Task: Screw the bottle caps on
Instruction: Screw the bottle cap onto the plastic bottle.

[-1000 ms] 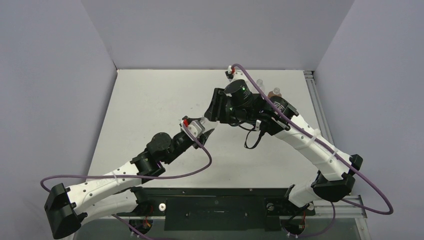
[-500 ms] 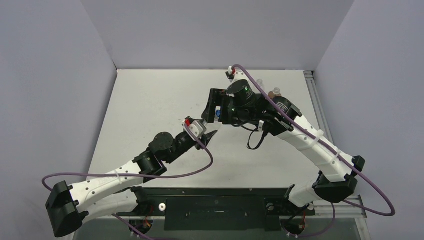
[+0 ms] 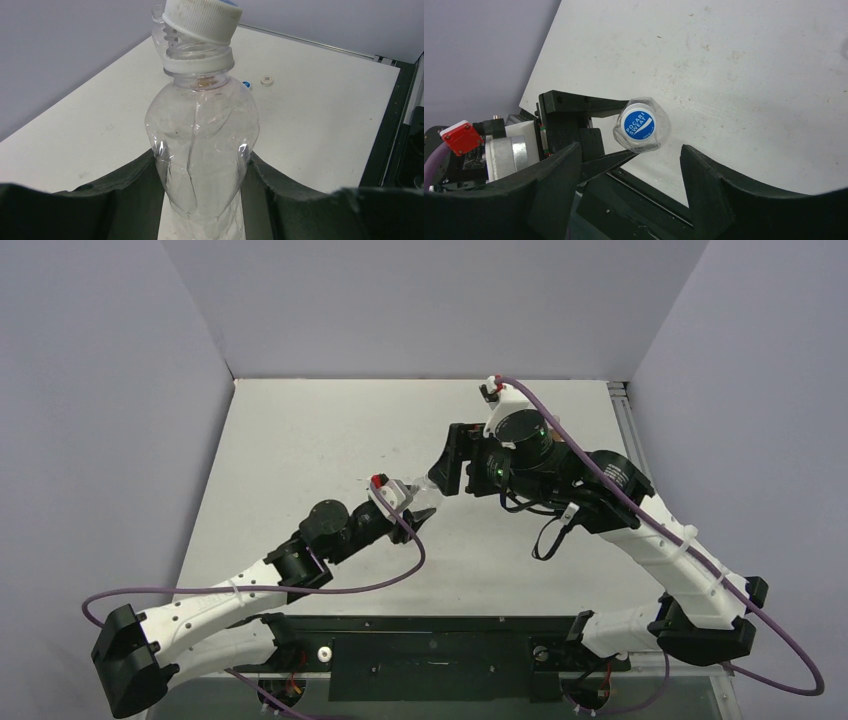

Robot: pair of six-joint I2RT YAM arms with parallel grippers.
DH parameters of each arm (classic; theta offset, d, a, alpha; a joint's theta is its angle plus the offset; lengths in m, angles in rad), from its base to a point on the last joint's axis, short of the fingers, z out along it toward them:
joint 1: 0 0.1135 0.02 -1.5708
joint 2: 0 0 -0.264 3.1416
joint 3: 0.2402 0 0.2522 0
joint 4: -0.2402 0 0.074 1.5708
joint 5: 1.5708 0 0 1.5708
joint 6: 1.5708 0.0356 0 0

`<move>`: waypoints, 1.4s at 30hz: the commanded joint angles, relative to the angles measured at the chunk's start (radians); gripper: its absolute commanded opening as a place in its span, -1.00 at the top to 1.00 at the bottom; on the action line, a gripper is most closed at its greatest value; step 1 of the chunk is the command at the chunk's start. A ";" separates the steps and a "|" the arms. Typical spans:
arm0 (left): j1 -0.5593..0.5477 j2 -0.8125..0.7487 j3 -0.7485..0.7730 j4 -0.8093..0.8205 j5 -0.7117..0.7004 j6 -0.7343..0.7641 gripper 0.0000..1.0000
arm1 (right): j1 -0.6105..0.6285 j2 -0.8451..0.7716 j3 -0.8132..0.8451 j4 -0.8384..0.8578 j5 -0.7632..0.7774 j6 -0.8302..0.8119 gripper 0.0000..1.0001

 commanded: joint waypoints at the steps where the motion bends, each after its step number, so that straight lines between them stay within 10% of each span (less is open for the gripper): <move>1: 0.015 -0.020 0.031 0.001 0.063 -0.034 0.71 | 0.019 -0.038 -0.008 0.015 0.033 -0.080 -0.25; 42: 0.019 -0.073 0.033 -0.083 0.212 0.018 0.71 | 0.041 0.072 0.057 -0.063 -0.058 -0.174 0.67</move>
